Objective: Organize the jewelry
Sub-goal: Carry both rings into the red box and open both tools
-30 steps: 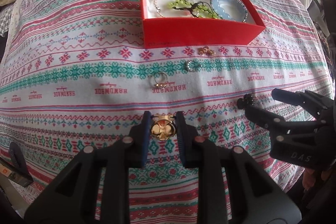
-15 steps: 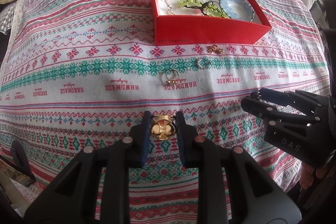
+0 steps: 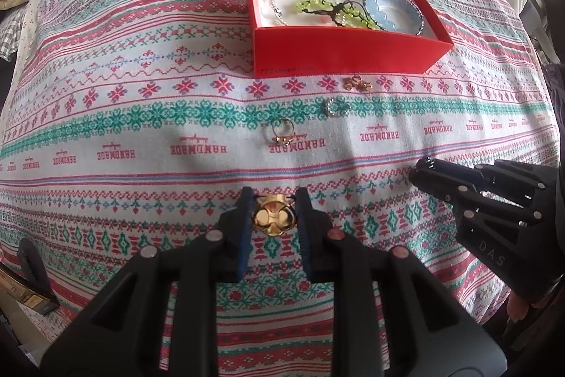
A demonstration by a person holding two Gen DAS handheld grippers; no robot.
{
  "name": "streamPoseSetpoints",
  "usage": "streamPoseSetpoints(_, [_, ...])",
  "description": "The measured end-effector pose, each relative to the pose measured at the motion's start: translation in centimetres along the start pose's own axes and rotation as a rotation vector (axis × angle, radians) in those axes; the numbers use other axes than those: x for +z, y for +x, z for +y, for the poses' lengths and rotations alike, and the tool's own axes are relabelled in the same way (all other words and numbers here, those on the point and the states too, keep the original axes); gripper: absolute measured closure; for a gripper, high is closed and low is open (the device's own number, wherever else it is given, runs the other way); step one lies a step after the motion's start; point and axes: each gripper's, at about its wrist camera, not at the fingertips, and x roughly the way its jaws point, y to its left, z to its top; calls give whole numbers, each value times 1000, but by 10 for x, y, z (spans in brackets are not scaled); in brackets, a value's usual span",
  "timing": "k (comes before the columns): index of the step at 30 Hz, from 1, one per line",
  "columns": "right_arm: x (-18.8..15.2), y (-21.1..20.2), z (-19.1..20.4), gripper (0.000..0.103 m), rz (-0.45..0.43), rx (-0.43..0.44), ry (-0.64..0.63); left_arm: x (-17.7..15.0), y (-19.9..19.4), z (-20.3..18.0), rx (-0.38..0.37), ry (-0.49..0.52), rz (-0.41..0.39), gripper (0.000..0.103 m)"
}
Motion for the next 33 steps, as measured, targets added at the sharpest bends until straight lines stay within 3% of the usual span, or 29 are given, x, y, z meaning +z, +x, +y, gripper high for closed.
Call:
streamPoseSetpoints(7, [-1, -13, -7, 90, -25, 13, 7, 1, -6, 4, -12, -6, -23, 78])
streamPoseSetpoints(19, [0, -33, -20, 90, -84, 45, 32, 8, -25, 13, -25, -13, -128, 78])
streamPoseSetpoints(33, [33, -52, -19, 90, -215, 13, 19, 36, -32, 2, -50, 15, -254, 78])
